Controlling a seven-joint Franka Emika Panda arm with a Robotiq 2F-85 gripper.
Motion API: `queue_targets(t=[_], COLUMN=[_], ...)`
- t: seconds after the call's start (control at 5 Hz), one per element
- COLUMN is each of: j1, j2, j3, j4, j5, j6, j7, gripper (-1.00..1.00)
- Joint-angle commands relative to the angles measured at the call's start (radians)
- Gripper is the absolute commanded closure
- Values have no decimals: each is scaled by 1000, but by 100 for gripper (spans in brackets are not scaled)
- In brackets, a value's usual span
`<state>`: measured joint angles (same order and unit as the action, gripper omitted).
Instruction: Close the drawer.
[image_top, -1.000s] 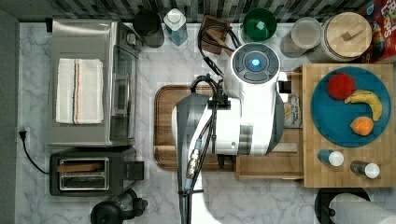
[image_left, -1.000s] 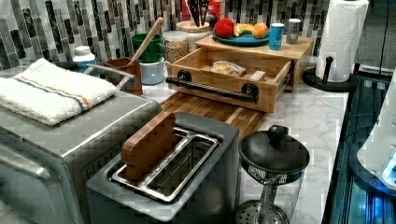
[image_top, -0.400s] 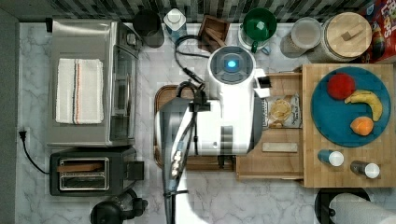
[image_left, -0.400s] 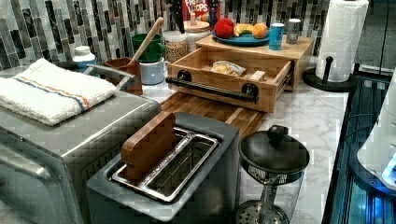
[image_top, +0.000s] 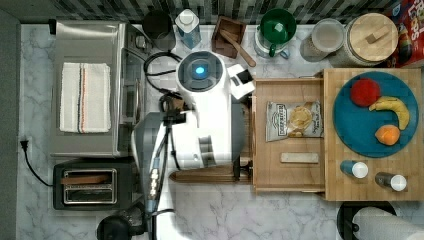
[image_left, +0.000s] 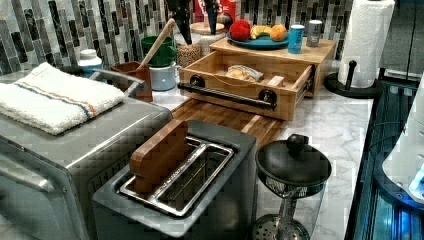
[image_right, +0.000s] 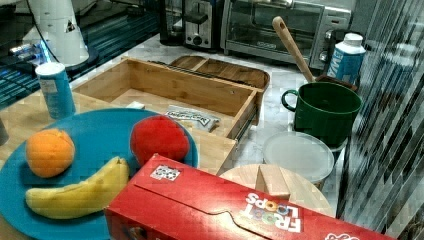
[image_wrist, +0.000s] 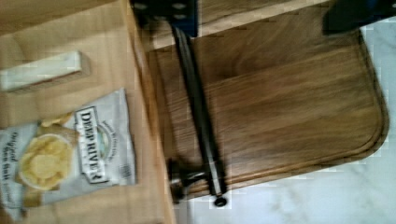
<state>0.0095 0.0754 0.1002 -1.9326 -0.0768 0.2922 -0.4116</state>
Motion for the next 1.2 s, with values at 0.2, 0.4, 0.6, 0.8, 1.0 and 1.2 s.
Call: queue_targets(t=[0.2,0.4,0.6,0.8,1.0,1.2], j1=[13,24,12,20,14,-6], j2=[61,121,154,168,151,142], j3=[7,-12,-6,-11,-21,-19], j4=[-91,-89,-118,-170,-254,-275], j5=[-54,-86,-93,-110,-126,-117], j6=[152,162,211,285,379,393], j7=[-139,-130,-118,-83,-100,-151], gripper=[100,100,100,100,100,100])
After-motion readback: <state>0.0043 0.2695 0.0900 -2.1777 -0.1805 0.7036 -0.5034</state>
